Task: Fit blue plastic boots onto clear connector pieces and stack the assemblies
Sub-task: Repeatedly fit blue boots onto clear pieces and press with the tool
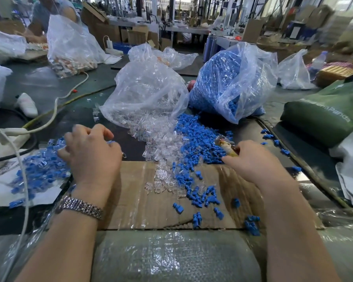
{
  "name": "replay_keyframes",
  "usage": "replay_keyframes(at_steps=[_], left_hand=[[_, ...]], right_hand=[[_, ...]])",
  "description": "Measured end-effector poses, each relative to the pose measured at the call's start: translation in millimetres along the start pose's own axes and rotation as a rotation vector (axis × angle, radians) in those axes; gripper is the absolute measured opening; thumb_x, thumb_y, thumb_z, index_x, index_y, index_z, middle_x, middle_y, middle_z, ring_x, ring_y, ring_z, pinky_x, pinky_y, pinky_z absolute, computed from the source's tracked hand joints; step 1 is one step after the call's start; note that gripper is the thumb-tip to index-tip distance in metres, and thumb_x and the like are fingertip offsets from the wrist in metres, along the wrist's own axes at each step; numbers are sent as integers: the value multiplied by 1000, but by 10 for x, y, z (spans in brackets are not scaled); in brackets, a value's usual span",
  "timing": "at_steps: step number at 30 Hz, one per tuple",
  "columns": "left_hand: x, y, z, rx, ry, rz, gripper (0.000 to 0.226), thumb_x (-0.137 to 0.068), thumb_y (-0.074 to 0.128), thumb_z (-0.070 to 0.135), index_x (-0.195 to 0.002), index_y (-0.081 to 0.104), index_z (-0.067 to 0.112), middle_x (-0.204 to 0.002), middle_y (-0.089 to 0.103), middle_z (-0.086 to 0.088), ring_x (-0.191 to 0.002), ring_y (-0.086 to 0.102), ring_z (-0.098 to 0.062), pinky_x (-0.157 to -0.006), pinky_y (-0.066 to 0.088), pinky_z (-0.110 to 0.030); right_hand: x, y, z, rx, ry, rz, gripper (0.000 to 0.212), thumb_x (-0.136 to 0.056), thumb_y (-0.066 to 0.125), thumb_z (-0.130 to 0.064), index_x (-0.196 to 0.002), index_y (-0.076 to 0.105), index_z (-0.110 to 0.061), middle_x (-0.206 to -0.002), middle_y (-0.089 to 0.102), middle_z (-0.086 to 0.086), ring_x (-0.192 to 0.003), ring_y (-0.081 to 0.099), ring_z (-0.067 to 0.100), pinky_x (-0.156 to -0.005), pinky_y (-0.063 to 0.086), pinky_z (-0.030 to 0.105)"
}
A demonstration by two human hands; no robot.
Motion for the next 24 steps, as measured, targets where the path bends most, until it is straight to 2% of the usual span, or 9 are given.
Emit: replay_keyframes(at_steps=[2, 6, 11, 14, 16, 18, 20, 22, 24], left_hand=[[2, 41, 51, -25, 72, -34, 16, -84, 67, 14, -98, 67, 21, -113, 52, -12, -114, 45, -36, -99, 35, -52], [128, 330, 335, 84, 299, -250, 19, -93, 64, 18, -110, 72, 20, -109, 65, -6, -104, 57, -26, -95, 46, -44], [199, 544, 398, 105, 326, -346, 12, -99, 61, 24, -106, 71, 23, -100, 71, 2, -93, 62, -17, -81, 52, -35], [179, 559, 380, 145, 302, -342, 8, -97, 65, 21, -97, 72, 24, -92, 69, 5, -84, 61, -13, -73, 47, -30], [172, 563, 368, 162, 276, -354, 9, -96, 66, 20, -92, 71, 26, -86, 67, 8, -80, 60, -12, -71, 43, -28], [164, 570, 355, 166, 255, -370, 10, -95, 65, 19, -91, 71, 26, -84, 65, 9, -79, 60, -11, -70, 43, -28], [161, 581, 350, 176, 238, -395, 12, -93, 65, 15, -89, 71, 25, -83, 66, 9, -81, 62, -13, -71, 46, -30], [160, 588, 349, 196, 227, -421, 13, -89, 66, 12, -88, 70, 24, -83, 66, 9, -84, 63, -14, -75, 51, -32], [159, 592, 352, 212, 223, -435, 11, -87, 70, 13, -88, 70, 24, -83, 66, 11, -85, 64, -14, -78, 54, -33]], right_hand=[[-23, 78, 67, 35, 54, -34, 25, -89, 63, -36, -82, 57, -12, -78, 59, 6, -71, 58, 24, -54, 36, 32], [-46, 192, 11, 53, 43, -88, 31, -90, 65, -41, -79, 54, -14, -81, 56, 7, -73, 57, 23, -54, 36, 32], [7, 254, -97, 144, 12, -106, 36, -91, 63, -48, -79, 48, -18, -103, 60, 11, -98, 57, 32, -77, 49, 38], [39, 257, -126, 164, 12, -108, 41, -92, 62, -54, -91, 51, -14, -115, 58, 14, -110, 54, 34, -91, 51, 45], [68, 246, -142, 177, 23, -109, 50, -91, 63, -61, -107, 53, -14, -127, 52, 14, -122, 47, 35, -100, 47, 51], [93, 158, -210, 161, -7, -35, 55, -90, 65, -60, -123, 54, -17, -133, 46, 11, -128, 42, 34, -105, 41, 54], [119, 87, -328, 63, -100, 7, 39, -90, 70, -53, -117, 60, -26, -123, 55, 2, -123, 49, 27, -105, 42, 53], [168, 131, -463, -61, -204, -73, 21, -88, 75, -47, -99, 67, -31, -103, 66, -8, -107, 60, 19, -101, 48, 49], [215, 230, -570, -63, -254, -155, 14, -89, 76, -42, -94, 71, -30, -97, 71, -10, -100, 64, 16, -100, 49, 48]])
Point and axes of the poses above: each hand's wrist, its own x-axis away from the middle knuckle, its own y-axis out of the palm, z = x × y, the point moved 7 cm from there along -x, towards the middle knuckle
